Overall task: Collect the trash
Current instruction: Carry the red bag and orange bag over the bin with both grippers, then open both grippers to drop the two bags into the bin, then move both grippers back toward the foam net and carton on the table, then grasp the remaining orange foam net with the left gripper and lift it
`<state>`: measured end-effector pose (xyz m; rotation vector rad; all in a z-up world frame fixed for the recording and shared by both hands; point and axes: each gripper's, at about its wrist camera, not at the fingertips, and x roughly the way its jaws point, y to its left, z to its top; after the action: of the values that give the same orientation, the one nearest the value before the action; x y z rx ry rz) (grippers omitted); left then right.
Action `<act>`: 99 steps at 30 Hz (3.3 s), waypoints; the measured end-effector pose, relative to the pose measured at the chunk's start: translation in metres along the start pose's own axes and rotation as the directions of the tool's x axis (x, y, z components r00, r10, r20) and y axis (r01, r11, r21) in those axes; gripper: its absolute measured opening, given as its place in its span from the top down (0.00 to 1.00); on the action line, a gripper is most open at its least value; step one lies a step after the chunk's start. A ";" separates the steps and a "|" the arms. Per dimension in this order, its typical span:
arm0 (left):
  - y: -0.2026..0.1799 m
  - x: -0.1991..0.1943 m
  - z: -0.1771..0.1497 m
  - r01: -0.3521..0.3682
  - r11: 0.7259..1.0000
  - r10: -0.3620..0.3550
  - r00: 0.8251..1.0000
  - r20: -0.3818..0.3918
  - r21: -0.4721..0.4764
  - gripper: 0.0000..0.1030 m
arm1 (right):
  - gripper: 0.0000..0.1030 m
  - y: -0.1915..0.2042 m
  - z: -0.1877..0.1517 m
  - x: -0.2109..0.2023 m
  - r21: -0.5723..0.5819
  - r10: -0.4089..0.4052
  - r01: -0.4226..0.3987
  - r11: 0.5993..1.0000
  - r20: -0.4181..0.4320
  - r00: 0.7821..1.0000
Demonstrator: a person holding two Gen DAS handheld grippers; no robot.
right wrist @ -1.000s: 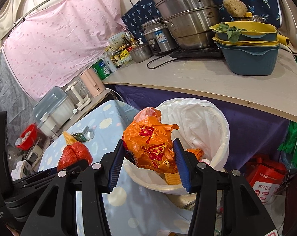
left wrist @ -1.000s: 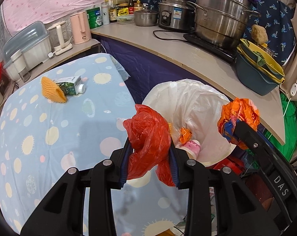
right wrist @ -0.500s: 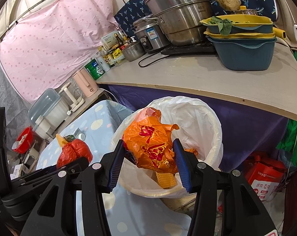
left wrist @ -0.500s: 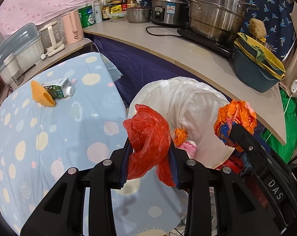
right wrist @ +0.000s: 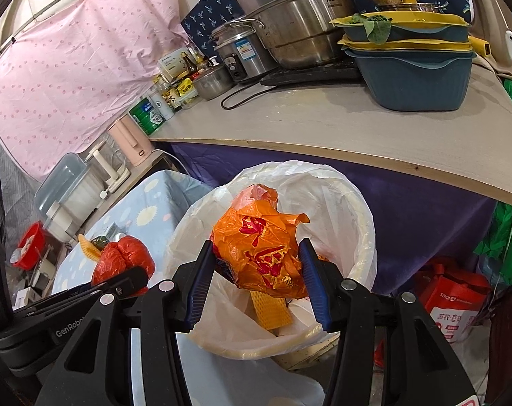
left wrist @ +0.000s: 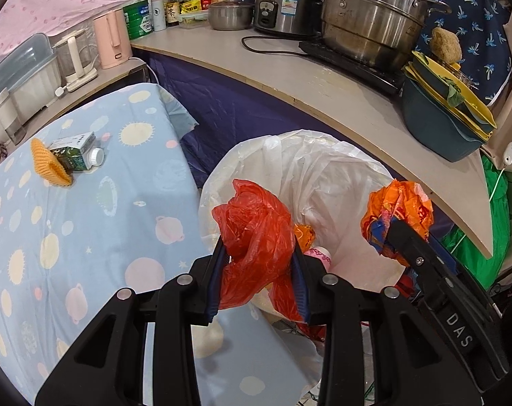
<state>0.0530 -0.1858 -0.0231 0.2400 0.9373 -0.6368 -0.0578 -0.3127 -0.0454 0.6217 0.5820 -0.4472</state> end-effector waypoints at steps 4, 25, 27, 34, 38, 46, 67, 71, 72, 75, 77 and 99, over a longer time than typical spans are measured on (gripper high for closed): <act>-0.006 0.006 0.002 -0.004 1.000 0.004 1.000 0.007 0.024 0.66 | 0.50 -0.002 0.001 0.006 0.006 -0.007 0.007 1.000 -0.005 1.000; 0.008 0.012 0.012 -0.043 0.999 0.043 0.997 0.058 -0.005 0.32 | 0.38 -0.001 0.011 0.006 0.013 -0.012 0.012 1.000 0.019 1.000; 0.011 0.010 0.009 -0.049 0.999 0.049 0.997 0.058 -0.010 0.31 | 0.37 0.001 0.009 0.005 0.014 -0.007 0.006 1.000 0.018 1.000; 0.033 0.001 -0.001 -0.074 0.996 0.077 0.996 0.054 -0.059 0.26 | 0.34 0.015 0.004 0.003 -0.001 0.011 -0.011 1.000 0.012 1.000; 0.053 -0.006 -0.004 -0.091 0.990 0.097 0.994 0.054 -0.111 0.22 | 0.34 0.025 -0.001 0.004 -0.015 0.022 -0.022 1.000 0.001 1.000; 0.095 -0.022 -0.014 -0.132 0.970 0.144 0.988 0.048 -0.204 0.18 | 0.33 0.049 -0.010 0.007 -0.053 0.040 -0.041 0.998 -0.015 0.999; 0.220 -0.022 -0.010 -0.203 0.898 0.227 0.974 0.016 -0.391 0.10 | 0.33 0.146 -0.035 0.070 -0.191 0.085 -0.108 0.976 -0.122 0.989; 0.243 -0.006 0.008 -0.215 0.884 0.244 0.970 0.018 -0.415 0.09 | 0.33 0.171 -0.035 0.090 -0.217 0.098 -0.127 0.968 -0.140 0.985; 0.247 -0.001 0.012 -0.223 0.881 0.250 0.968 0.013 -0.417 0.08 | 0.33 0.175 -0.035 0.095 -0.222 0.101 -0.132 0.966 -0.144 0.984; 0.262 0.021 0.024 -0.230 0.877 0.245 0.969 -0.020 -0.423 0.08 | 0.33 0.189 -0.035 0.111 -0.237 0.108 -0.145 0.961 -0.161 0.981; 0.272 0.033 0.029 -0.229 0.871 0.237 0.971 -0.035 -0.435 0.08 | 0.33 0.198 -0.034 0.122 -0.244 0.113 -0.154 0.958 -0.172 0.979; 0.336 0.074 0.028 -0.193 0.869 0.172 0.981 -0.088 -0.456 0.88 | 0.33 0.259 -0.031 0.194 -0.299 0.157 -0.225 0.928 -0.235 0.959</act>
<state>0.3066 0.0382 -0.0925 -0.0861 1.0679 -0.2185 0.2183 -0.1454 -0.0816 0.4064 0.7669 -0.0961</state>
